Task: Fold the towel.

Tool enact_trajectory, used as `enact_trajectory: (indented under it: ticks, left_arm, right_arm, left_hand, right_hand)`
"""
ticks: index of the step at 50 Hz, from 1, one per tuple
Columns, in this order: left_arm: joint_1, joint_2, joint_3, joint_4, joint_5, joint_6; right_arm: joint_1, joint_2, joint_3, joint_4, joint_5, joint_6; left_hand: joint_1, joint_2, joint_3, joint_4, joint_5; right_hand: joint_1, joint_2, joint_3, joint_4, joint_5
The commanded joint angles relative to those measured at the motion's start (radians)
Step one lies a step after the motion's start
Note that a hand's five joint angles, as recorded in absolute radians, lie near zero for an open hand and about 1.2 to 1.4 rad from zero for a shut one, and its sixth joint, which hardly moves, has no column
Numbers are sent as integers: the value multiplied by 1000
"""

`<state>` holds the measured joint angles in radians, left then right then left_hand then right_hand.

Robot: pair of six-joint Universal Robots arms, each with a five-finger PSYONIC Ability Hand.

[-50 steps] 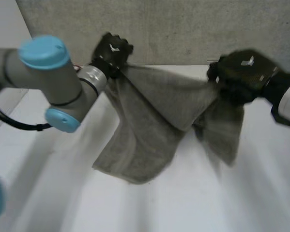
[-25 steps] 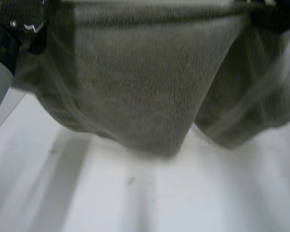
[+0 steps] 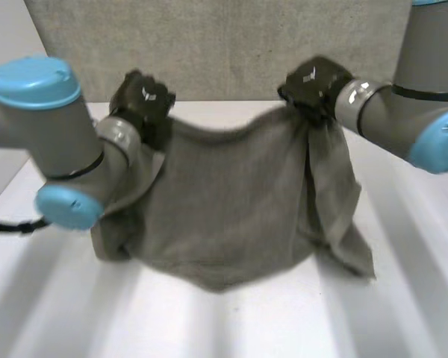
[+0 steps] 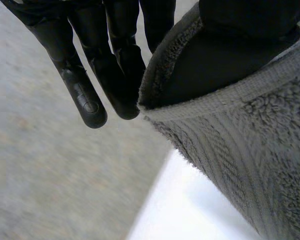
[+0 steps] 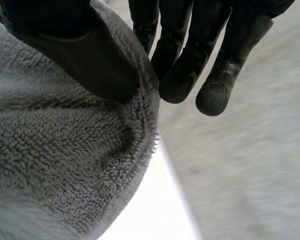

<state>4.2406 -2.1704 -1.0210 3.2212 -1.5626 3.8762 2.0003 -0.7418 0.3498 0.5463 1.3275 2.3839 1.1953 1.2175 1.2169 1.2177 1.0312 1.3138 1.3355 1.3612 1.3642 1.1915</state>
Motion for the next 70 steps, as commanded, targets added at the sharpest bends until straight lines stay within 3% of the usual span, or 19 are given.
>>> enact_trajectory:
  ticks: [1,5,7,14,19,24,32,38,42,46,48,51,56,70]
  left_arm:
    - [4,-82,300,249,1,-12]
    - [16,-37,334,461,-4,-27]
    - [19,-17,326,495,-2,-40]
    - [45,49,179,416,3,-70]
    - [81,86,-130,312,61,-81]
    - [97,83,-350,319,116,-72]
    - [116,29,-574,397,133,-69]
    - [119,14,-642,443,133,-70]
    - [133,38,-679,450,134,-67]
    - [133,69,-691,450,134,-67]
    - [133,81,-696,451,134,-69]
    - [133,84,-697,451,134,-69]
    - [136,84,-699,451,134,-70]
    - [154,115,-685,445,134,-80]
  right_arm:
    - [32,99,-295,-341,104,-2]
    - [34,21,-284,-460,105,1]
    - [34,-11,-260,-456,101,1]
    - [32,-113,-45,-292,39,-14]
    - [35,-131,223,-149,-2,-54]
    - [44,-110,424,-192,-2,-54]
    - [69,-1,601,-353,9,-29]
    - [71,45,643,-368,16,-5]
    - [71,32,682,-373,12,124]
    - [60,2,704,-378,10,248]
    - [54,-16,725,-396,10,338]
    - [51,-31,751,-437,15,382]
    - [5,-54,793,-500,27,393]
    - [-74,-15,781,-516,42,402]
  left_hand:
    - [201,179,179,179,191]
    - [201,179,179,179,191]
    - [201,179,179,179,191]
    - [201,179,179,179,191]
    - [201,179,179,179,191]
    - [201,179,179,179,191]
    - [201,179,179,179,191]
    - [201,179,179,179,191]
    - [201,179,179,179,191]
    - [201,179,179,179,191]
    - [201,179,179,179,191]
    - [201,179,179,179,191]
    - [201,179,179,179,191]
    - [201,179,179,179,191]
  right_hand:
    - [82,61,35,32,30]
    - [82,61,35,32,30]
    - [82,61,35,32,30]
    - [82,61,35,32,30]
    - [82,61,35,32,30]
    - [82,61,35,32,30]
    - [82,61,35,32,30]
    - [82,61,35,32,30]
    - [72,50,24,21,20]
    - [-157,-179,-205,-208,-209]
    - [-394,-416,-441,-445,-446]
    - [-486,-507,-533,-536,-538]
    - [-600,-622,-648,-651,-653]
    - [-560,-581,-607,-610,-612]
